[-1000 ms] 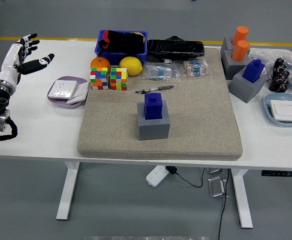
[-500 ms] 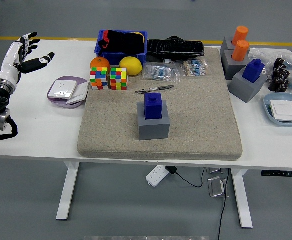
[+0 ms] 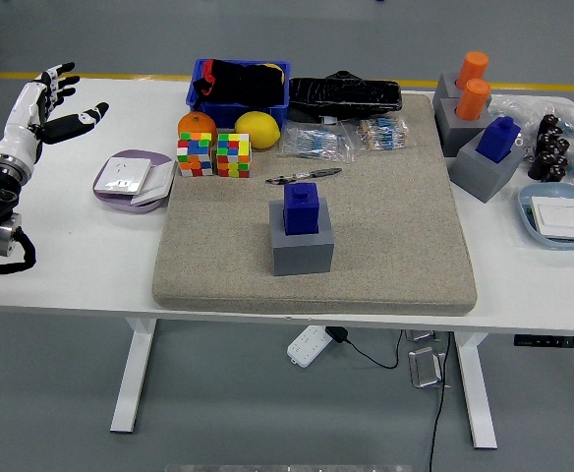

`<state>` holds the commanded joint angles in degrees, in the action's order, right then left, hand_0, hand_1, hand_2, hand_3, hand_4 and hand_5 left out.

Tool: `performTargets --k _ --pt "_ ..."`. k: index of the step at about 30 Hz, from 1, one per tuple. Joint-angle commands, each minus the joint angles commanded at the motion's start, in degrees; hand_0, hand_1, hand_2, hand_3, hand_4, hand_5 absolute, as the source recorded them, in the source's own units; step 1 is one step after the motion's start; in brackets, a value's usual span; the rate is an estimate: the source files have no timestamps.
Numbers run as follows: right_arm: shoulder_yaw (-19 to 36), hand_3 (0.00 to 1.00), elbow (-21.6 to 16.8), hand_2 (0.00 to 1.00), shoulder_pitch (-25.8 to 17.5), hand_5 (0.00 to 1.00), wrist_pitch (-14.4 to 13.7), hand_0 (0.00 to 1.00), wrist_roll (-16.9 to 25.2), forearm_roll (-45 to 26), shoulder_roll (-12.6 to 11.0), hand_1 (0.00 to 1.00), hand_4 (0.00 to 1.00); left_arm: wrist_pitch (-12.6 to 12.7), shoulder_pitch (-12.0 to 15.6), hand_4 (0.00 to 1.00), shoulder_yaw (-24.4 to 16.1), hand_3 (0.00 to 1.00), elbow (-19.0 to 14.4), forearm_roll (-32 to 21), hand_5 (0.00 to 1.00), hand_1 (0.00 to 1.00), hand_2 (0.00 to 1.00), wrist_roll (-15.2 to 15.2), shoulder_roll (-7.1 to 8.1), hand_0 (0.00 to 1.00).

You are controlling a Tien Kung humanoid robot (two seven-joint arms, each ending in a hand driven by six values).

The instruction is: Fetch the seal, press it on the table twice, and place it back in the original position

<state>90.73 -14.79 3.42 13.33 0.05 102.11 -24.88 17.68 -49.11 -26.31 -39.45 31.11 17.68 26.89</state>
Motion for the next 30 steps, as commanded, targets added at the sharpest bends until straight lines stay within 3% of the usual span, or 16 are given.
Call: performTargets --k 30 --pt "-1.0 0.641 0.0 0.686 -0.1 0.538 0.0 0.792 0.1 -0.1 -0.2 0.704 0.763 0.0 0.2 0.774 0.3 0.926 -0.5 0.1 0.147 0.903 0.891 0.0 0.03 0.942"
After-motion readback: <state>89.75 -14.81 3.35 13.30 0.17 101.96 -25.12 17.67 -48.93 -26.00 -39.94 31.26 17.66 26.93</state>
